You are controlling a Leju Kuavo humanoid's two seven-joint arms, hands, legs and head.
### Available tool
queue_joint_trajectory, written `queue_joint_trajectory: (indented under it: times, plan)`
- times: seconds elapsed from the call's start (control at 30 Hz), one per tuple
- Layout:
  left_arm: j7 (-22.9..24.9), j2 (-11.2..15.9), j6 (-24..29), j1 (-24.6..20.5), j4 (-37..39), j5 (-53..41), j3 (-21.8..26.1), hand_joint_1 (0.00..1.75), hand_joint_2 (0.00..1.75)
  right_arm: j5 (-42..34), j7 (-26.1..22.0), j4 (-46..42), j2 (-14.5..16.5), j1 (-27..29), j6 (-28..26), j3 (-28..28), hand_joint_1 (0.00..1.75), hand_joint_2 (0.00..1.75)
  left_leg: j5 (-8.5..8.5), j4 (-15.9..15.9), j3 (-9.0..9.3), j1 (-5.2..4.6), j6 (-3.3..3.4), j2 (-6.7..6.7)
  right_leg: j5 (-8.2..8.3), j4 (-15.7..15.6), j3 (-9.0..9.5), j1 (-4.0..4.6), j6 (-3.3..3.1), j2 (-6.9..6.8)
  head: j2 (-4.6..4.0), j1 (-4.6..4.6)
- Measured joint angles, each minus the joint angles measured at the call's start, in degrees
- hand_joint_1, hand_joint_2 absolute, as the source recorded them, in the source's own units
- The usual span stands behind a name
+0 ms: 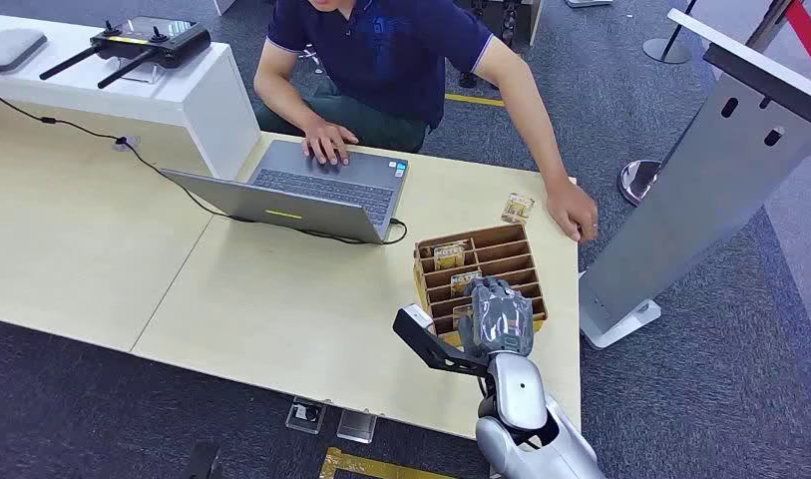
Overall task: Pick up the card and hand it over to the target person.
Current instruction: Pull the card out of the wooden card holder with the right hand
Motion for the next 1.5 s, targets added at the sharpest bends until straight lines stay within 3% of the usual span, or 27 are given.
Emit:
queue_joint_trajectory:
  times: [0.83, 1.5]
  plan:
    - [0.2, -0.2, 0.2, 0.0, 0.0, 0.4, 0.4, 0.00, 0.00, -0.7, -1.2, 1.3, 0.5, -0.2, 0.2, -0.1, 0.90, 1.75, -0.03, 0.0, -0.03, -0.01, 0.00, -0.01, -0.03, 0.0, -0.03, -0.01, 0.00, -0.02, 0.00, 0.00]
    - [0.2, 0.1, -0.8, 0.0, -0.1, -0.1, -0.3, 0.00, 0.00, -1.4, -0.9, -1.3, -0.6, -0.1, 1.2, -0.5, 1.09, 1.75, 0.02, 0.0, -0.05, -0.01, 0.01, -0.02, 0.01, 0.0, -0.05, 0.00, 0.01, 0.00, 0.00, 0.00]
